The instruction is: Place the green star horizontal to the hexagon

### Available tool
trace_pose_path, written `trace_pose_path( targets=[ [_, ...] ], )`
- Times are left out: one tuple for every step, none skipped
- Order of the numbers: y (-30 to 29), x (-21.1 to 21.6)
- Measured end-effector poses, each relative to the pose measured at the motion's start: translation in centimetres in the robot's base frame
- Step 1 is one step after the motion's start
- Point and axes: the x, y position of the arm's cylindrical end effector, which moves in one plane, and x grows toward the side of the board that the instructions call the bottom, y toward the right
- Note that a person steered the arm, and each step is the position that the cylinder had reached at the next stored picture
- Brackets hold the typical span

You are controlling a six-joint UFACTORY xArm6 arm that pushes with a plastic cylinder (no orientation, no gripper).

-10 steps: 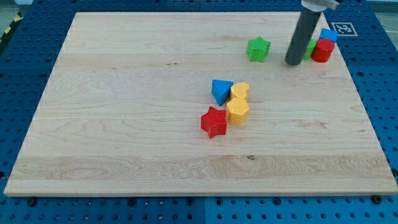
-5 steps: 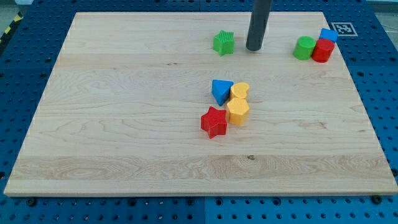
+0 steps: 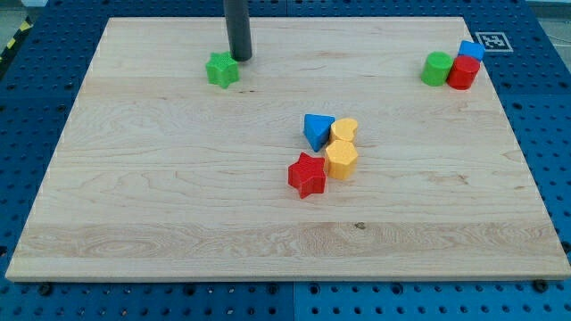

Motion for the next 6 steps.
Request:
trace_pose_path(
  targets=[
    [-1.3,0.8],
    [-0.5,6.0],
    [2.0,10.8],
    [2.3,11.5],
    [1.3,10.0],
    [-0.2,8.6]
  ],
)
